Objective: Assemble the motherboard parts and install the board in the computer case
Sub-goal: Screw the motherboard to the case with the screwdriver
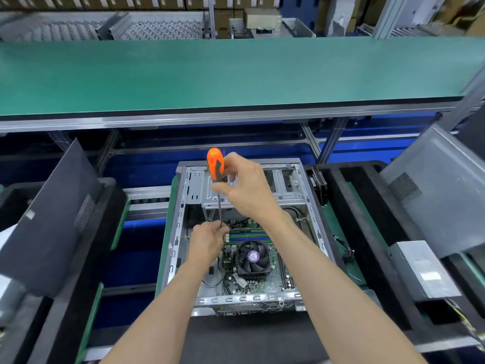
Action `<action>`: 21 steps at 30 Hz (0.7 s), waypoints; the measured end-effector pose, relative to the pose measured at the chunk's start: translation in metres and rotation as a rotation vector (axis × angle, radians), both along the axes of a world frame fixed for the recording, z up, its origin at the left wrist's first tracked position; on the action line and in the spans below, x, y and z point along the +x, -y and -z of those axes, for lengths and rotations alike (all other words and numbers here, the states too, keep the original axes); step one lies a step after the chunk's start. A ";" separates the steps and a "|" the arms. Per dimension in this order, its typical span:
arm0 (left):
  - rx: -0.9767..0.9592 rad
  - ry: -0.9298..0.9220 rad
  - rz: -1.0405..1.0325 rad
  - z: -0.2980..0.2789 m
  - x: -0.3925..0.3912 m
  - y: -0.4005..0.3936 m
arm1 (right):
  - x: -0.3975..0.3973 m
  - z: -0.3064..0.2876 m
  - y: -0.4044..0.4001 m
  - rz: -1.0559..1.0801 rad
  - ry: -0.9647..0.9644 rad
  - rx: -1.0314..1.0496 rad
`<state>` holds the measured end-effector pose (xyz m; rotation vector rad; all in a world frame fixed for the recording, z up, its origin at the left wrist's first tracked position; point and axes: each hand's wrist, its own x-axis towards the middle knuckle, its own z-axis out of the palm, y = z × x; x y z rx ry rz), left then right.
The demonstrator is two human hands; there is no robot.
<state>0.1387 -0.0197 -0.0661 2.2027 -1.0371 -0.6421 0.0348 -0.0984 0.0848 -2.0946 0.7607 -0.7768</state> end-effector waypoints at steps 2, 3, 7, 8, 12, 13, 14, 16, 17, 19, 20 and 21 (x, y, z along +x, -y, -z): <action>0.005 0.011 0.028 0.000 -0.001 0.000 | 0.002 0.001 -0.001 0.012 -0.022 -0.029; 0.012 0.024 0.045 -0.001 -0.002 0.001 | 0.002 0.002 -0.002 0.007 -0.048 -0.034; 0.031 0.050 0.055 -0.001 -0.002 0.002 | 0.000 0.010 0.000 -0.015 -0.057 -0.017; 0.030 0.050 0.062 -0.001 -0.001 0.002 | 0.001 0.010 0.001 0.007 -0.059 -0.040; 0.035 0.050 0.082 0.000 -0.002 0.002 | 0.004 0.007 0.001 0.040 -0.153 -0.134; 0.035 0.050 0.072 0.000 -0.001 0.002 | 0.002 0.007 0.001 -0.001 -0.132 -0.108; 0.034 0.051 0.062 0.000 -0.001 0.002 | 0.001 0.008 0.001 -0.033 -0.102 -0.077; 0.034 0.062 0.048 0.001 -0.001 0.001 | -0.001 0.006 0.003 -0.034 -0.057 -0.050; 0.040 0.071 0.048 0.001 -0.001 0.001 | 0.000 0.005 0.004 -0.010 -0.061 -0.062; 0.054 0.079 0.061 0.001 -0.002 0.000 | 0.002 0.002 0.005 0.015 -0.121 -0.103; 0.057 0.075 0.064 0.001 -0.002 0.001 | 0.002 0.001 0.006 0.004 -0.146 -0.106; 0.056 0.069 0.062 0.001 -0.002 0.001 | 0.001 0.002 0.007 -0.020 -0.146 -0.092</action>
